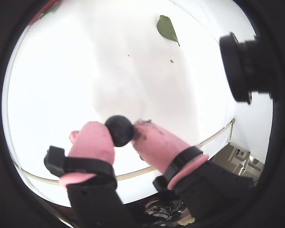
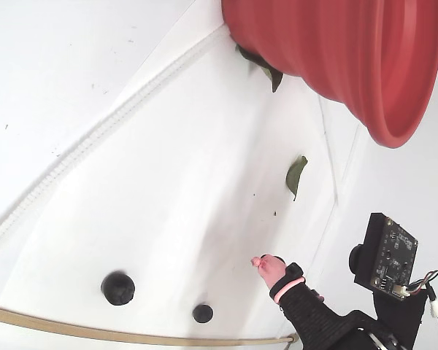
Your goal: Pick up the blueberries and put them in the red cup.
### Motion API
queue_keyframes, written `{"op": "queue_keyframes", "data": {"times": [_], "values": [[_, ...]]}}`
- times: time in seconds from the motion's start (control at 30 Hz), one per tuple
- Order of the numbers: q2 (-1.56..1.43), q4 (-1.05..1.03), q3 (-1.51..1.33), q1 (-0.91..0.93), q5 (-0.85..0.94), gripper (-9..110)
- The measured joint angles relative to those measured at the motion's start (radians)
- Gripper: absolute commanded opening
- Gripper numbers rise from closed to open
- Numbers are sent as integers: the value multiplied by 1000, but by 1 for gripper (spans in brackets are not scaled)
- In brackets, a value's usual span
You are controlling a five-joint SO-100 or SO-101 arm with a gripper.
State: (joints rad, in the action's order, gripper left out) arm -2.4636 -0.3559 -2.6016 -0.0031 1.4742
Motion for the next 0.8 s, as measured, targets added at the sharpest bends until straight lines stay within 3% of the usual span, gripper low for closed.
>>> {"op": "queue_keyframes", "data": {"times": [0.8], "values": [[-28, -60, 141, -124, 77, 10]]}}
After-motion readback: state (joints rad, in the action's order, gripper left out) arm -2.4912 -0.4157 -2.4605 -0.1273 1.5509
